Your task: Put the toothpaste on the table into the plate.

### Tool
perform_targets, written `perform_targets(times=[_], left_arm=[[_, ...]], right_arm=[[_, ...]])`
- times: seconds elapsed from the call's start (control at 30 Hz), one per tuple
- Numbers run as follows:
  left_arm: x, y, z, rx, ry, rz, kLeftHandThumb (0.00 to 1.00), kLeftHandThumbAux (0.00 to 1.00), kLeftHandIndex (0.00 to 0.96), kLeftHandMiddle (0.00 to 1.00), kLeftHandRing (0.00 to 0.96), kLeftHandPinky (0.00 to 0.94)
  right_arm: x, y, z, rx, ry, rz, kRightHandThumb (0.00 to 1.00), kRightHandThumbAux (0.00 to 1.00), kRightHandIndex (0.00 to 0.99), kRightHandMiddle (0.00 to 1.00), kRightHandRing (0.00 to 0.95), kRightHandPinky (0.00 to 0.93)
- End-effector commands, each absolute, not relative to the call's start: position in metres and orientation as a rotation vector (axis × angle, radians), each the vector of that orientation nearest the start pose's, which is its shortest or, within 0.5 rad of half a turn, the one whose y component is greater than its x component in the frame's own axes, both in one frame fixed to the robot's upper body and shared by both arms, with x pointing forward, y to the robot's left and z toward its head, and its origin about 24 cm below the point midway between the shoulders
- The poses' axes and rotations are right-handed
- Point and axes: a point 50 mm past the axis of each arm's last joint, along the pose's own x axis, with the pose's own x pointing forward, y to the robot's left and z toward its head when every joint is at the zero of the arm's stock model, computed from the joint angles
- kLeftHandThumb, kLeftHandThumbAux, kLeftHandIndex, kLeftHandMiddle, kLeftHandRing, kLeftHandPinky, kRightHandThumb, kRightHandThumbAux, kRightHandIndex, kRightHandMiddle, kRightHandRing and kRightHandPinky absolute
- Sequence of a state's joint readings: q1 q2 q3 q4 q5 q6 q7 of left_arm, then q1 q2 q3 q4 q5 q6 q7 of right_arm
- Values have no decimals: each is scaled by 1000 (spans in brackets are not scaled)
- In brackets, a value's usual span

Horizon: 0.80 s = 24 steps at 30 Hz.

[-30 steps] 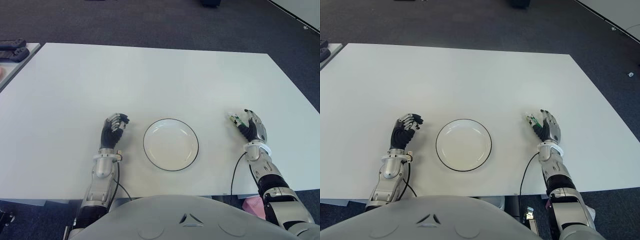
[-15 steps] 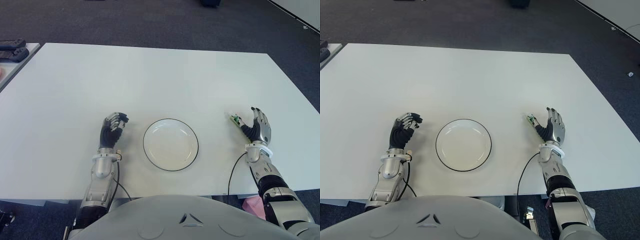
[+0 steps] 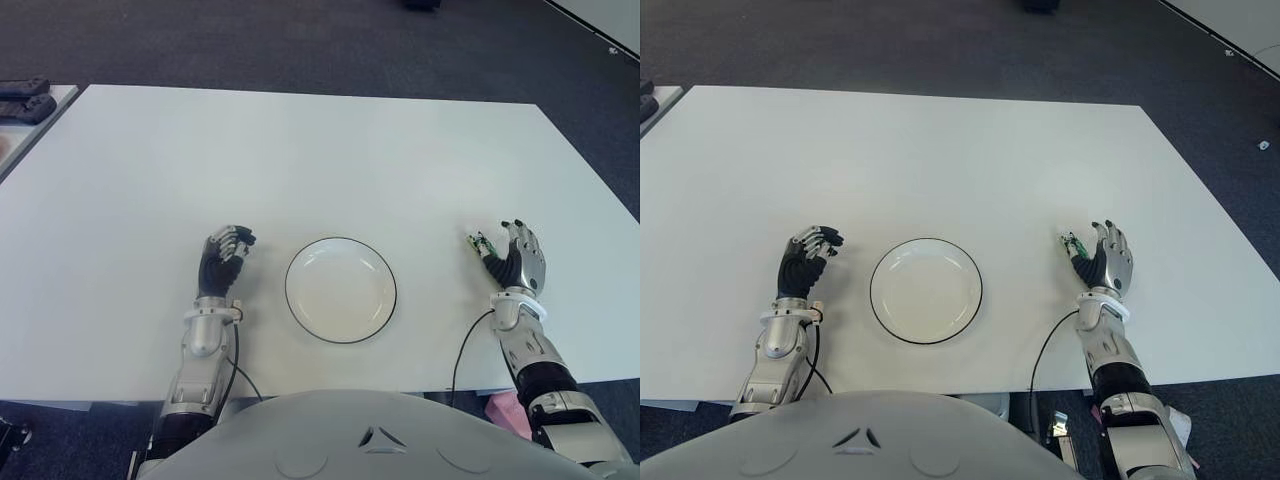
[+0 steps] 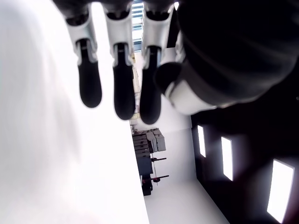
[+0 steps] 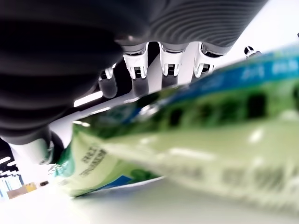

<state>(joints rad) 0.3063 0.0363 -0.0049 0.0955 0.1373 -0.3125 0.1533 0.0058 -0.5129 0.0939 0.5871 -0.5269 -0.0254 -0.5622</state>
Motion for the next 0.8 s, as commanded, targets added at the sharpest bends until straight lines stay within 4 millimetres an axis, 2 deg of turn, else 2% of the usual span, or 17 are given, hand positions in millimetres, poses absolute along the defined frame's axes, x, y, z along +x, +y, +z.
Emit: perform_targets(times=[0.03,0.27,0.53,0.8], left_arm=[[177,177,-14,167,77,193,713,722,427,470,443,441],[176,176,-13,148,76,199,716,721,429,466,437,435],[176,175,-13,132,69,196,716,721,430,467,438,434],[176,174,-13,123,71,196,715,720,430,469,440,436]], right_arm=[[171,-301,-52,-1218,575,-206,508,515,175,84,71,113],[178,-302,-28,-1277,700,-100,549,458,132,58,30,66],[178,-300,-21,-1354,783,-3,570,373,77,25,13,93],[178,-300,-16,-1384,835,87,584,379,40,1,0,65]])
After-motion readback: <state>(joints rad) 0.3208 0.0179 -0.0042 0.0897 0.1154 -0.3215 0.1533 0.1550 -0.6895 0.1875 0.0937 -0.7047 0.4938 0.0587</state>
